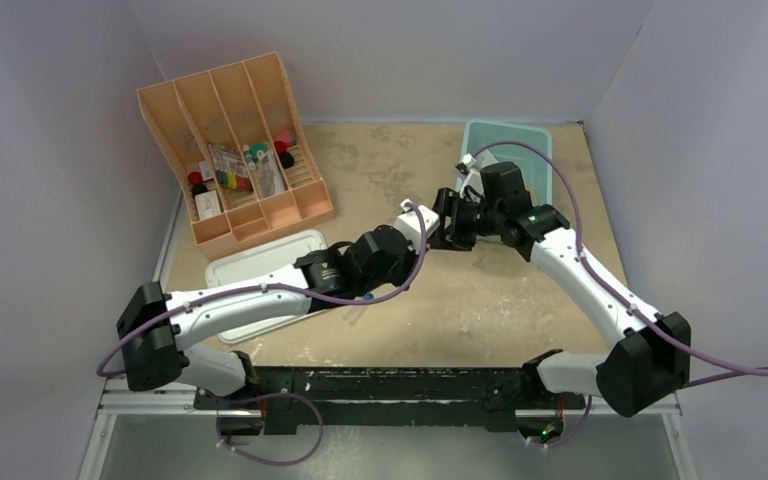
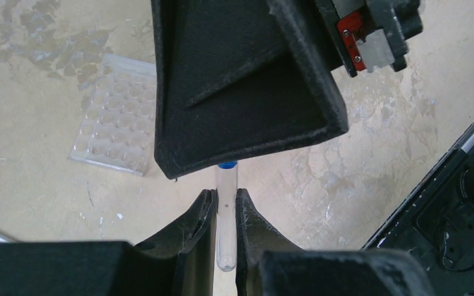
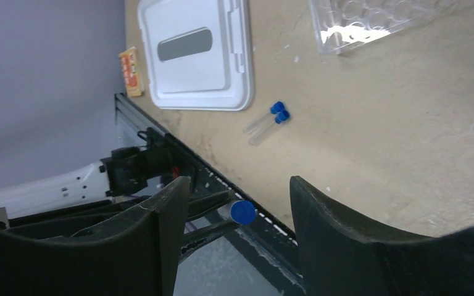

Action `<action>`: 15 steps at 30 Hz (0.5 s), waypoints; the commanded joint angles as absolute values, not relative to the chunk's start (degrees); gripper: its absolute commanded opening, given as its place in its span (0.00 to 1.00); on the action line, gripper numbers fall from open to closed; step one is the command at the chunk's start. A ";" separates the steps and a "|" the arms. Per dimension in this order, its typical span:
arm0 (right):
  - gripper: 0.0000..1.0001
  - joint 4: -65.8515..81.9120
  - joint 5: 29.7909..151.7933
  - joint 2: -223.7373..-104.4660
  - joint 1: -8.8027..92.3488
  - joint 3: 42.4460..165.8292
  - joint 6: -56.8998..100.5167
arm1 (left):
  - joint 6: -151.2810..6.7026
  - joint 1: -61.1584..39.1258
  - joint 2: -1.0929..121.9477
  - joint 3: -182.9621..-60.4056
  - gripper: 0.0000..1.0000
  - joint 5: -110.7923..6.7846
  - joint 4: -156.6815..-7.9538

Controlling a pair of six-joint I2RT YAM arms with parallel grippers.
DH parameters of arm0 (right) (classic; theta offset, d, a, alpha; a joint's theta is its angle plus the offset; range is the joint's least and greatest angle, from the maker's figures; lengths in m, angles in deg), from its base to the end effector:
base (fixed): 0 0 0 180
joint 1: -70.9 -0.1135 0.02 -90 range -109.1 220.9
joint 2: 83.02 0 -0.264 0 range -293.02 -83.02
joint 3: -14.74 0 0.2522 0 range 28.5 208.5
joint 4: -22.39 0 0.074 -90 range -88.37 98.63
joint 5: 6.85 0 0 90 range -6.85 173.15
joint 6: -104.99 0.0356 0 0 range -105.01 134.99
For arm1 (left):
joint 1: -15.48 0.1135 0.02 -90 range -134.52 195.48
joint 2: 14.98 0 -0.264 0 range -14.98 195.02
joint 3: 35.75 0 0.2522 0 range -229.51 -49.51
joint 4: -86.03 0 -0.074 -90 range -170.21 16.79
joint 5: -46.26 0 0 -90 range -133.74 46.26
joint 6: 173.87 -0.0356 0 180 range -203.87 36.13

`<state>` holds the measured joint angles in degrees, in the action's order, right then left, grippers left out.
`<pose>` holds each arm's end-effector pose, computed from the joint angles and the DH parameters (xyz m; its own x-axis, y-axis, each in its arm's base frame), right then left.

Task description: Organize the chemistry lab equipment

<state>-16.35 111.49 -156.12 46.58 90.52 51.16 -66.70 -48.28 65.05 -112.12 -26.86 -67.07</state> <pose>0.2485 0.1308 0.3159 -0.8533 0.1844 -0.4877 -0.2583 0.6630 0.7027 0.1503 -0.2816 0.3025 -0.4355 0.2446 -0.8663 0.6481 0.7531 -0.1131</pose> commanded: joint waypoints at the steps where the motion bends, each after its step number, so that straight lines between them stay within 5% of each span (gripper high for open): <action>1: 0.60 -12.22 118.17 -155.05 46.71 90.77 56.29 | -69.59 -47.18 61.97 -114.37 0.01 -28.57 -68.83; 15: 0.24 -10.57 121.41 -156.66 47.12 91.42 58.05 | -70.60 -43.96 58.76 -111.50 0.01 -30.97 -70.47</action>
<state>-12.81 118.55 -156.21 46.87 90.17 57.87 -68.75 -44.87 61.16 -112.06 -29.48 -67.42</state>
